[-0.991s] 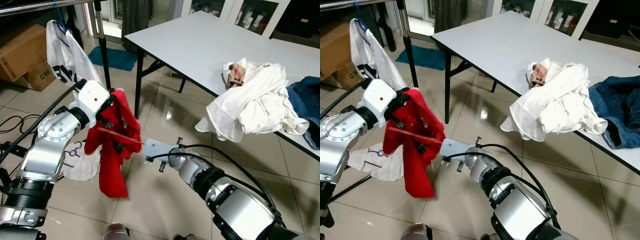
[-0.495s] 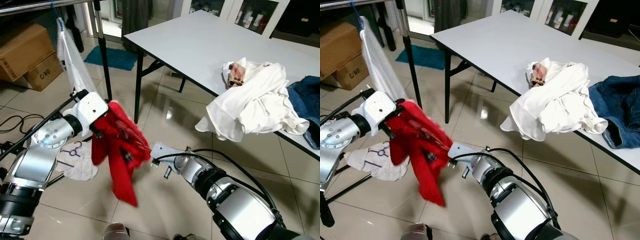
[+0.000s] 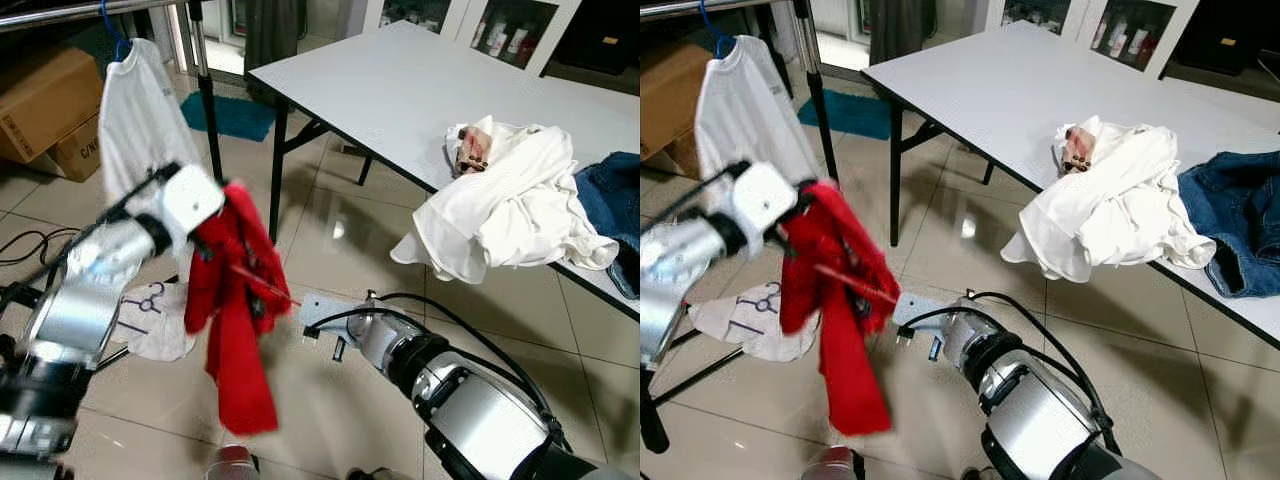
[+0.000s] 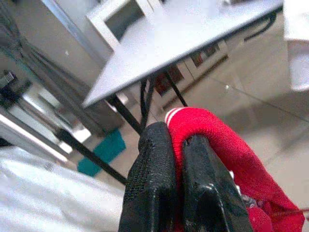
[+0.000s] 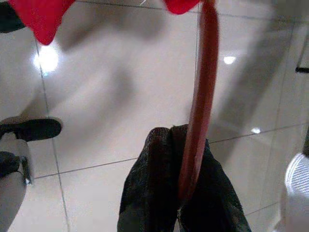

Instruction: Hang hanger

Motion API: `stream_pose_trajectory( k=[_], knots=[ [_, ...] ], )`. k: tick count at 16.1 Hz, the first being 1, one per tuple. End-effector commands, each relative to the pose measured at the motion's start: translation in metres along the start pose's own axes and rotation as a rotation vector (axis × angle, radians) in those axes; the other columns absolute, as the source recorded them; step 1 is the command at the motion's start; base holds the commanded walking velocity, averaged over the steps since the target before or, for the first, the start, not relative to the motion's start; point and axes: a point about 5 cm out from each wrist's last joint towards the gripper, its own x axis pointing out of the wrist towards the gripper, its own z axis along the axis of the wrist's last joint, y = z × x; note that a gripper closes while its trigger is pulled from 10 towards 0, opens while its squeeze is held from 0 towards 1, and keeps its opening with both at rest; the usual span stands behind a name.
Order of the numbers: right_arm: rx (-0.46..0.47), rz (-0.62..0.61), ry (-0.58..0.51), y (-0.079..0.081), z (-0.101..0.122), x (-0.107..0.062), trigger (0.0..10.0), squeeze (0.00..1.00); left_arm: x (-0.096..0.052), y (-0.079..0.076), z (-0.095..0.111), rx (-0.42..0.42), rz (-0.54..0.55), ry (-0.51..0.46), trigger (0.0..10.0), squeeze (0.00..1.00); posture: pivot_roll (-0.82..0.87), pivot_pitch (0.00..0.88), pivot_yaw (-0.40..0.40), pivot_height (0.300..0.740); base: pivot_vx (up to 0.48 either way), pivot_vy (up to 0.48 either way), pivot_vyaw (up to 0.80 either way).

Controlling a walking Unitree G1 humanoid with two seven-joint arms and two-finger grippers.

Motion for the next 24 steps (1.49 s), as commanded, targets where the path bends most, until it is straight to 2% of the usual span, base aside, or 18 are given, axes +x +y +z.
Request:
stream_pose_trajectory(
  k=[1, 4, 7, 8, 10, 13, 14, 17, 20, 24],
  knots=[
    [-0.006, 0.001, 0.035, -0.004, -0.005, -0.001, 10.0, 0.00, 0.001, 0.010, 0.022, 0.055, 0.024, -0.093, 10.0, 0.00, 0.16, 0.053, -0.084, 0.740, 0.000, 0.000, 0.00],
    [-0.007, -0.026, 0.024, -0.011, 0.000, -0.004, 10.0, 0.00, 0.004, 0.002, 0.029, 0.099, -0.050, -0.101, 10.0, 0.00, 0.16, 0.050, -0.074, 0.740, 0.000, 0.000, 0.00],
    [0.048, -0.051, 0.001, -0.016, 0.004, -0.006, 10.0, 0.00, 0.007, -0.014, 0.030, 0.159, -0.144, -0.083, 10.0, 0.00, 0.17, 0.047, -0.071, 0.740, 0.000, 0.000, 0.00],
    [0.112, -0.020, -0.041, -0.017, 0.013, -0.008, 10.0, 0.00, 0.008, -0.024, 0.027, 0.204, -0.186, -0.051, 10.0, 0.00, 0.17, 0.044, -0.073, 0.740, 0.000, 0.000, 0.00],
    [0.115, 0.001, -0.045, -0.015, 0.015, -0.008, 10.0, 0.00, 0.009, -0.027, 0.025, 0.223, -0.191, -0.030, 10.0, 0.00, 0.17, 0.042, -0.077, 0.740, 0.000, 0.000, 0.00],
    [0.198, 0.095, -0.021, -0.003, 0.003, -0.003, 10.0, 0.00, 0.003, -0.025, 0.014, 0.278, -0.196, 0.054, 10.0, 0.00, 0.18, 0.046, -0.090, 0.740, 0.000, 0.000, 0.00],
    [0.212, 0.121, -0.020, 0.000, -0.001, -0.002, 10.0, 0.00, -0.003, -0.022, 0.001, 0.301, -0.193, 0.112, 10.0, 0.00, 0.18, 0.049, -0.092, 0.740, 0.000, 0.000, 0.00],
    [0.218, 0.184, 0.003, 0.008, -0.014, 0.001, 10.0, 0.00, -0.017, -0.016, -0.018, 0.303, -0.178, 0.188, 10.0, 0.00, 0.18, 0.052, -0.094, 0.740, 0.000, 0.000, 0.00],
    [0.218, 0.215, 0.031, 0.018, -0.024, 0.004, 10.0, 0.00, -0.015, -0.017, -0.011, 0.291, -0.161, 0.154, 10.0, 0.00, 0.18, 0.054, -0.092, 0.740, 0.000, 0.000, 0.00],
    [0.152, 0.205, 0.014, 0.019, -0.016, 0.004, 10.0, 0.00, -0.001, -0.018, 0.004, 0.298, -0.148, 0.087, 10.0, 0.00, 0.18, 0.059, -0.093, 0.740, 0.000, 0.000, 0.00]
  ],
)
